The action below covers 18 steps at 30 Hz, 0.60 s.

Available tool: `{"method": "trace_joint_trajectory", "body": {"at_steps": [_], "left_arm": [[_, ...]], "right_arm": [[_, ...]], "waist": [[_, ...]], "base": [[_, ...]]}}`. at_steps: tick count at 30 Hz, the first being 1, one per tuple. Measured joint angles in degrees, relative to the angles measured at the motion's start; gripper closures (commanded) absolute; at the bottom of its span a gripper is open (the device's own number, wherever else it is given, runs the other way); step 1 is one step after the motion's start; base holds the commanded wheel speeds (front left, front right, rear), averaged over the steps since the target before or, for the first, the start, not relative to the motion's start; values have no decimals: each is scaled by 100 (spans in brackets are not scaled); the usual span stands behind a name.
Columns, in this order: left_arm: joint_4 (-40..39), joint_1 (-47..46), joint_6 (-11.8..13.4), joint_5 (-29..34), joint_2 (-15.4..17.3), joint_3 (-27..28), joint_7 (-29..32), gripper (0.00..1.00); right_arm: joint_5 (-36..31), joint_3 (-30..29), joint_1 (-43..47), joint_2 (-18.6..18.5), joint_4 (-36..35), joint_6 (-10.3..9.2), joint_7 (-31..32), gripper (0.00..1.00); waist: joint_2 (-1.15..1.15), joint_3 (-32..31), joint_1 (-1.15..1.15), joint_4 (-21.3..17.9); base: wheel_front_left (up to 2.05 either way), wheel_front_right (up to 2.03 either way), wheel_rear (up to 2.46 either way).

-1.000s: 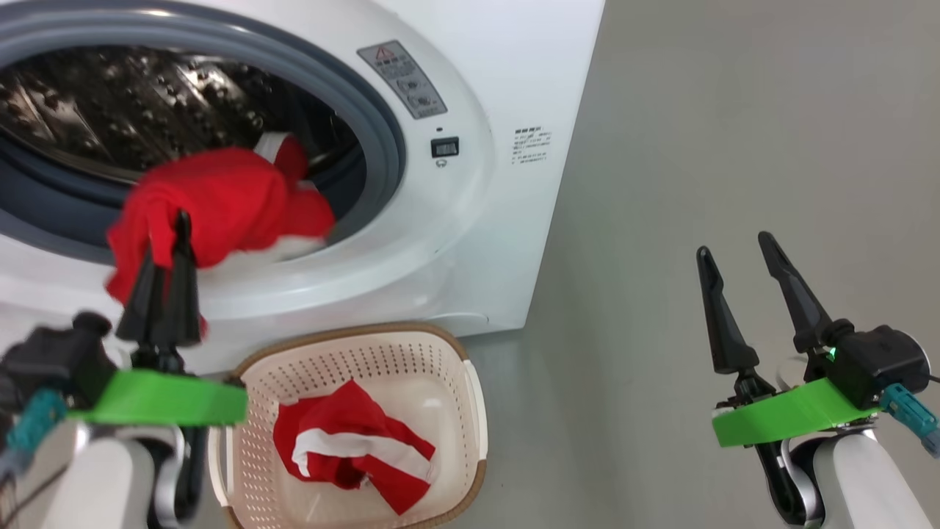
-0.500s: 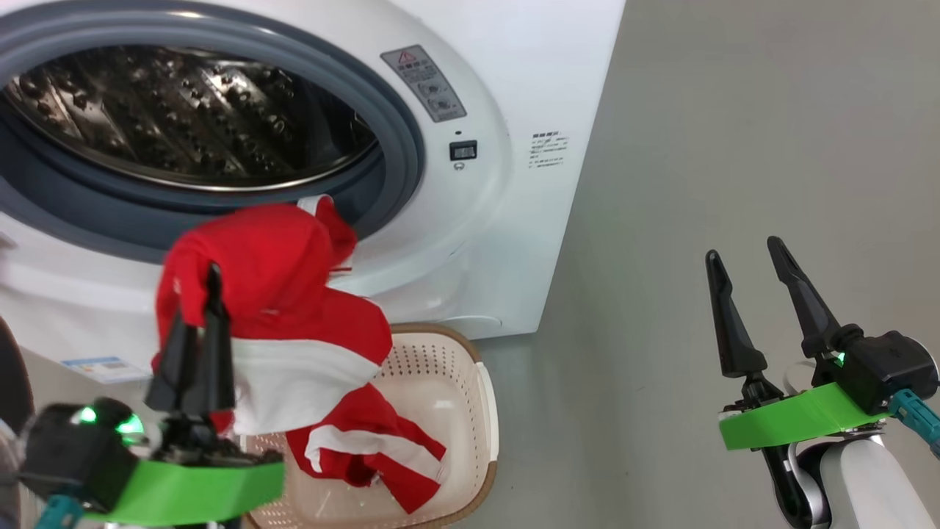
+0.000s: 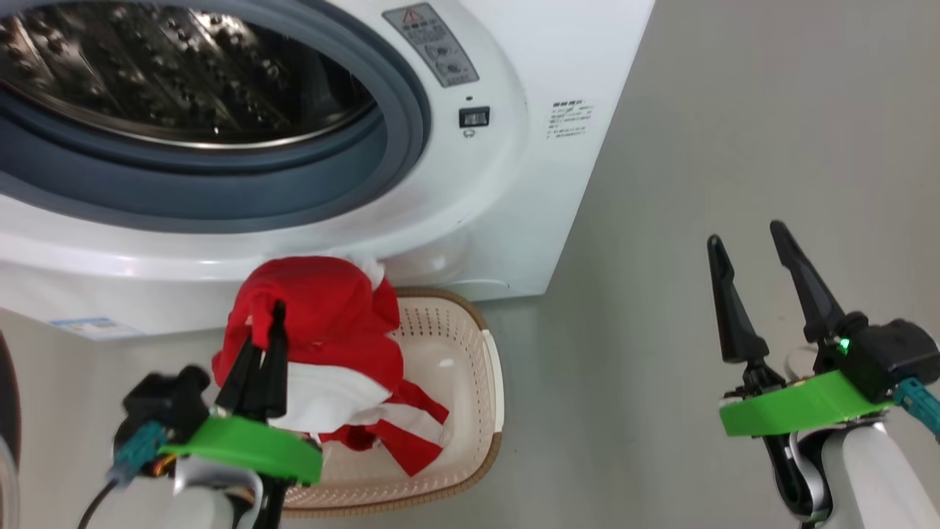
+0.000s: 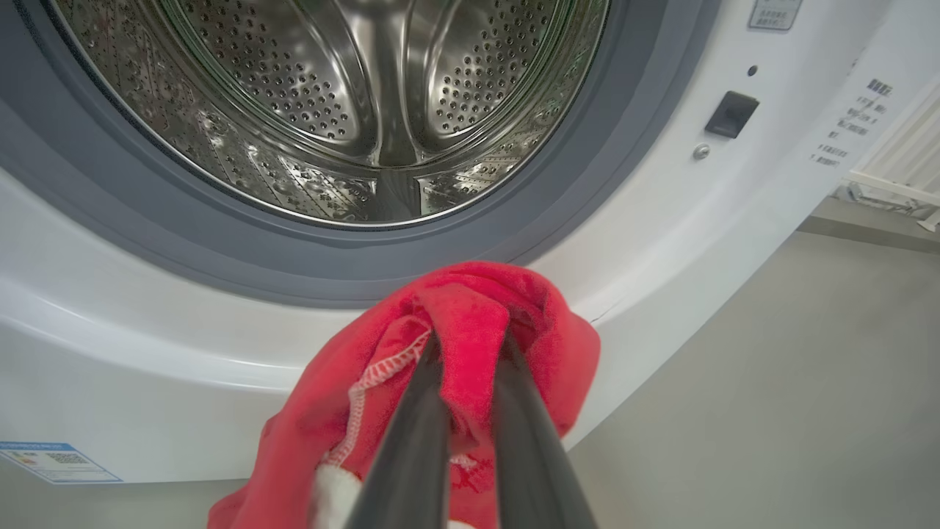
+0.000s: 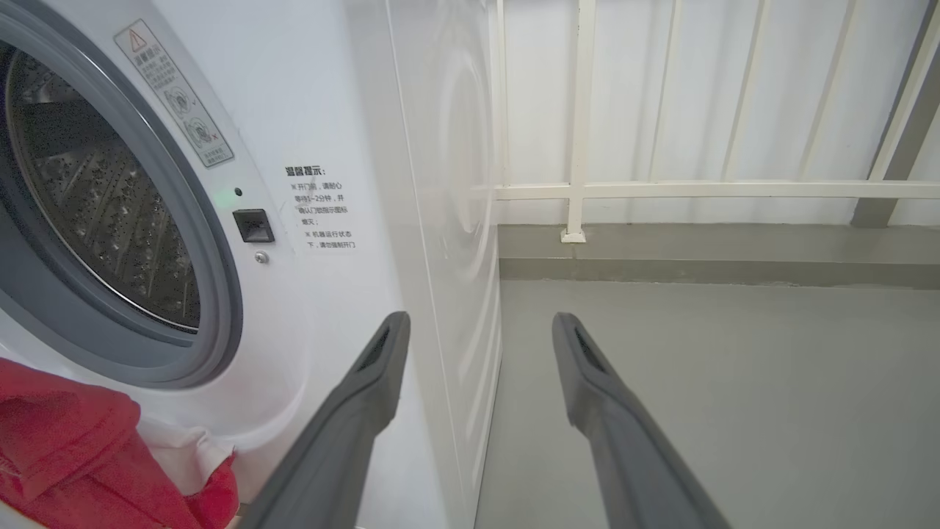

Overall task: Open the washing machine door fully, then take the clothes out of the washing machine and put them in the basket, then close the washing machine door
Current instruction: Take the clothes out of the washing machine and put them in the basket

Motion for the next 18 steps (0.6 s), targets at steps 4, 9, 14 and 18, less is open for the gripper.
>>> {"method": "trace_joint_trajectory", "body": {"at_steps": [4, 9, 14, 18], "left_arm": [[837, -481, -266, -167, -140, -12, -126, 100], [2109, -990, -501, -241, -237, -10, -211, 100], [3321, -1457, -649, -355, -290, -8, -235, 100], [4172, -1905, -750, -616, -417, -34, -183, 100]], "right_arm": [[-23, 3, -145, 0, -3, 0, 0, 0], [-60, 22, -210, -2, -2, 0, 0, 0], [-59, 64, -386, -2, -13, 0, 0, 0], [-59, 68, -390, -3, -22, 0, 0, 0]], "waist": [[0, 189, 0, -6], [0, 407, 0, -45], [0, 599, 0, -125], [0, 760, 0, -171]], "base": [[0, 0, 0], [0, 0, 0], [0, 0, 0], [0, 0, 0]]}}
